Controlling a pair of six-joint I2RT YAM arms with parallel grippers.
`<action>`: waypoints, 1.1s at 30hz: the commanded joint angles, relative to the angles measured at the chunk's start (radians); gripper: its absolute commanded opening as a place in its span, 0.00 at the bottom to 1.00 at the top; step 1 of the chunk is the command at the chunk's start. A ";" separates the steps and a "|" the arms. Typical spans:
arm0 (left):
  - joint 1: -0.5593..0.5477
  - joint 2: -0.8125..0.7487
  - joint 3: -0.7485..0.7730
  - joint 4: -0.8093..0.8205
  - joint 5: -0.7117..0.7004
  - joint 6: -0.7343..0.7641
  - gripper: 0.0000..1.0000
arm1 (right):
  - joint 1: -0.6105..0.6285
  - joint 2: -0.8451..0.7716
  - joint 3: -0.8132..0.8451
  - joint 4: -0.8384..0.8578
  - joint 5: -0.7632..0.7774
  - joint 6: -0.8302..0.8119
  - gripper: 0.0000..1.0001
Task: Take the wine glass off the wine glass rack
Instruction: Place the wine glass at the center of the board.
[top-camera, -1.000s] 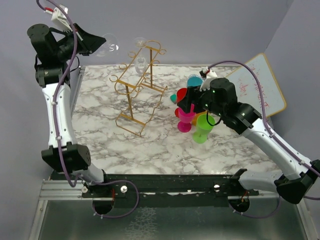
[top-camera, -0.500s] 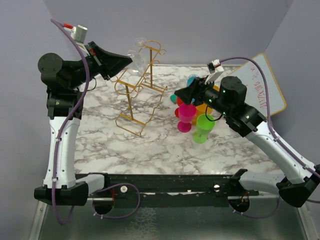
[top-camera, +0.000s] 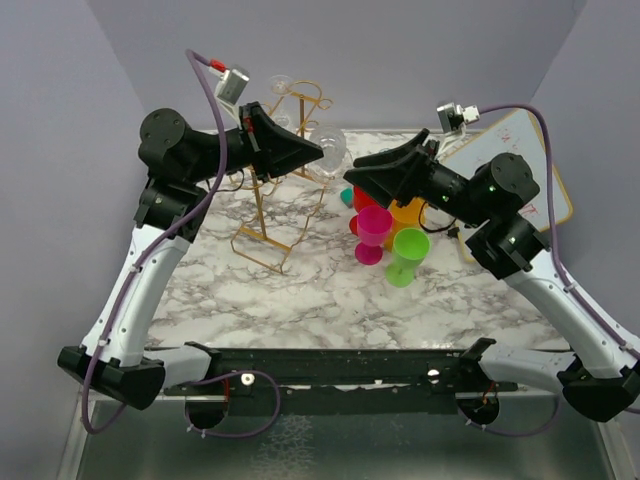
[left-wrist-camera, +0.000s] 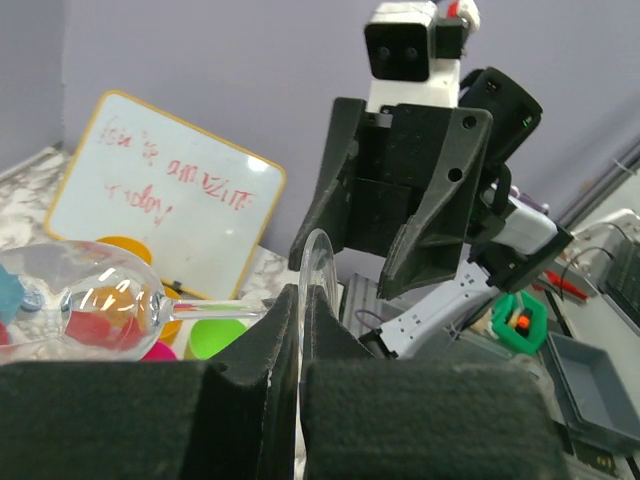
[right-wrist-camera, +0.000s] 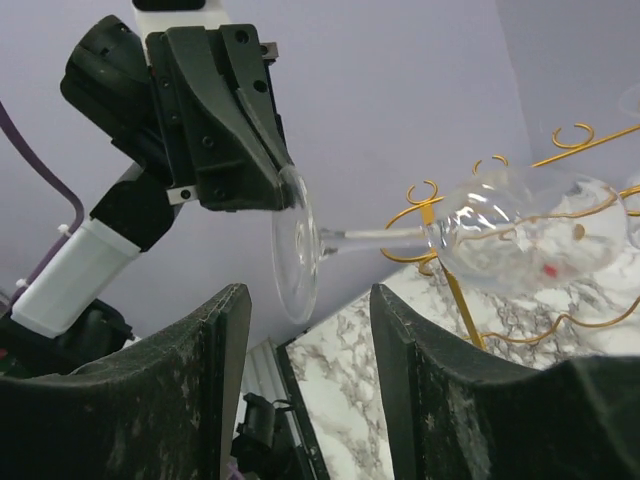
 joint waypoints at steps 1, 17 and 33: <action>-0.076 0.025 0.000 0.050 -0.019 0.061 0.00 | 0.003 0.016 0.017 0.023 -0.056 0.028 0.55; -0.096 0.033 -0.028 -0.008 0.029 0.152 0.13 | 0.003 -0.022 -0.027 0.003 -0.022 0.015 0.01; -0.096 -0.008 -0.103 -0.167 0.094 0.261 0.07 | 0.003 -0.029 -0.046 -0.030 -0.065 -0.020 0.00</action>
